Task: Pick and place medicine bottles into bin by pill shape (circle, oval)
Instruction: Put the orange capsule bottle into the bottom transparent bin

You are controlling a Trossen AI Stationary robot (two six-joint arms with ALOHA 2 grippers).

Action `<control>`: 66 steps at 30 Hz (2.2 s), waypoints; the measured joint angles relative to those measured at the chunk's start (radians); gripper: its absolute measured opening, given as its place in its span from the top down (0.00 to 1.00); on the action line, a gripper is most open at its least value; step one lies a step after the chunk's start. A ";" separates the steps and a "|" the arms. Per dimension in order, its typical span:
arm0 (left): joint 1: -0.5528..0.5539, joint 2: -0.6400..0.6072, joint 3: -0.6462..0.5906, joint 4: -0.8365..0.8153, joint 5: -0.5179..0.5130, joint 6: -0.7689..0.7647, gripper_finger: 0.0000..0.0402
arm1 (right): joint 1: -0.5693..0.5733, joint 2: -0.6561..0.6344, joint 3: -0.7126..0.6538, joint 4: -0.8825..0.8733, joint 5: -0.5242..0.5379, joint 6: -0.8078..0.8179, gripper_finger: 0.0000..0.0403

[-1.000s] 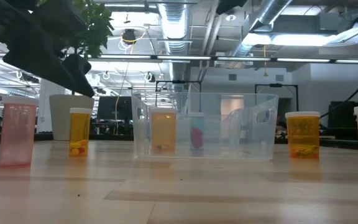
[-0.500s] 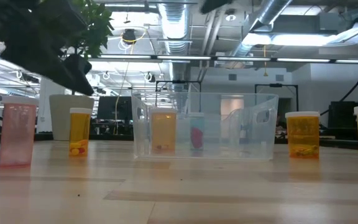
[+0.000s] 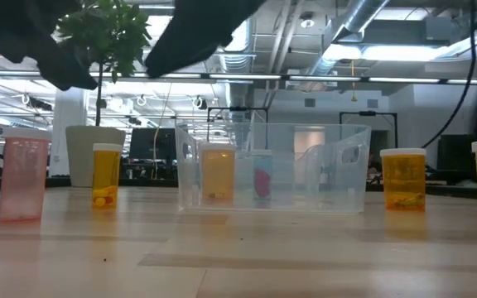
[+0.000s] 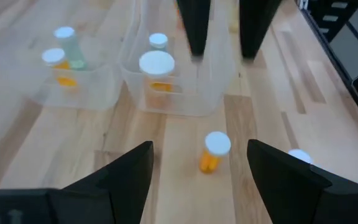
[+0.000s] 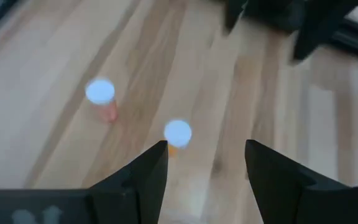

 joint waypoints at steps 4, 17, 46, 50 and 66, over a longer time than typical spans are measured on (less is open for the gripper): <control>-0.020 -0.037 0.000 -0.029 -0.027 -0.004 0.37 | -0.006 0.090 0.098 -0.012 -0.052 -0.009 0.46; -0.054 -0.044 0.000 -0.046 -0.033 -0.028 0.37 | -0.024 0.284 0.294 -0.067 -0.138 -0.008 0.45; -0.058 -0.044 0.000 -0.045 -0.056 -0.028 0.37 | -0.044 0.331 0.293 -0.103 -0.160 0.012 0.47; -0.058 -0.044 0.000 -0.045 -0.056 -0.028 0.37 | -0.045 0.331 0.293 -0.106 -0.160 0.012 0.47; -0.058 -0.044 0.000 -0.045 -0.055 -0.034 0.37 | -0.048 0.331 0.293 -0.105 -0.160 0.011 0.72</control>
